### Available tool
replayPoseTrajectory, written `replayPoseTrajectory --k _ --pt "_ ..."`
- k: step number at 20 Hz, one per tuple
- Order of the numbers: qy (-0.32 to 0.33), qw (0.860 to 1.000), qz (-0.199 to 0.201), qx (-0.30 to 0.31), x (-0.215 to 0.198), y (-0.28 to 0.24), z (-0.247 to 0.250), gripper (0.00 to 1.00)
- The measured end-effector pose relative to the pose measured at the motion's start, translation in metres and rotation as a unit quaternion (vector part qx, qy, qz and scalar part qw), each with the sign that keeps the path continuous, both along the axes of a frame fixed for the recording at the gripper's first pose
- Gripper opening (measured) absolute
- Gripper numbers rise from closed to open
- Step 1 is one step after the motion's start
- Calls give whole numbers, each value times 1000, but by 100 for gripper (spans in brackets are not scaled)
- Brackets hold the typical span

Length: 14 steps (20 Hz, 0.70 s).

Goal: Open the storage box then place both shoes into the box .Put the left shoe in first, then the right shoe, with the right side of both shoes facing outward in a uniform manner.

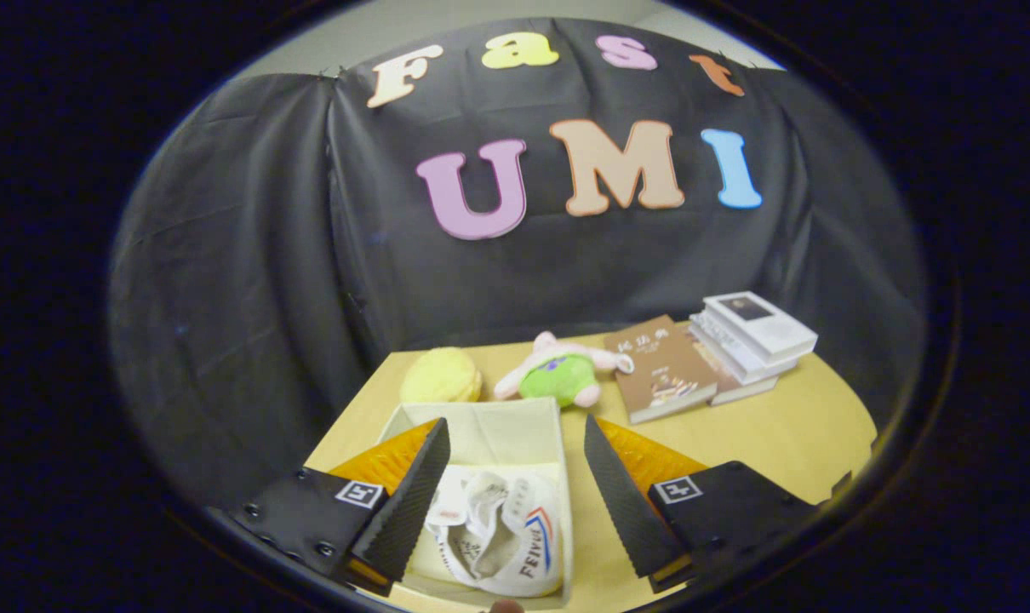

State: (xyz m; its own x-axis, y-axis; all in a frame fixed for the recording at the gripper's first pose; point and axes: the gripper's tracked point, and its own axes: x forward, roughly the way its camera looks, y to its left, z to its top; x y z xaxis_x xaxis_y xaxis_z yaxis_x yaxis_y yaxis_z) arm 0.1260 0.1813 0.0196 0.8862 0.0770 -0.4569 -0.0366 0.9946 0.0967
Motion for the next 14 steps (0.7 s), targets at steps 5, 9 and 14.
replayPoseTrajectory --k 5,9,14 --pt "-107 992 6 -60 -5 -49 32 99" --pt "-145 988 3 -54 -16 -85 29 100" --pt "-166 983 -7 -82 -40 -132 15 100"
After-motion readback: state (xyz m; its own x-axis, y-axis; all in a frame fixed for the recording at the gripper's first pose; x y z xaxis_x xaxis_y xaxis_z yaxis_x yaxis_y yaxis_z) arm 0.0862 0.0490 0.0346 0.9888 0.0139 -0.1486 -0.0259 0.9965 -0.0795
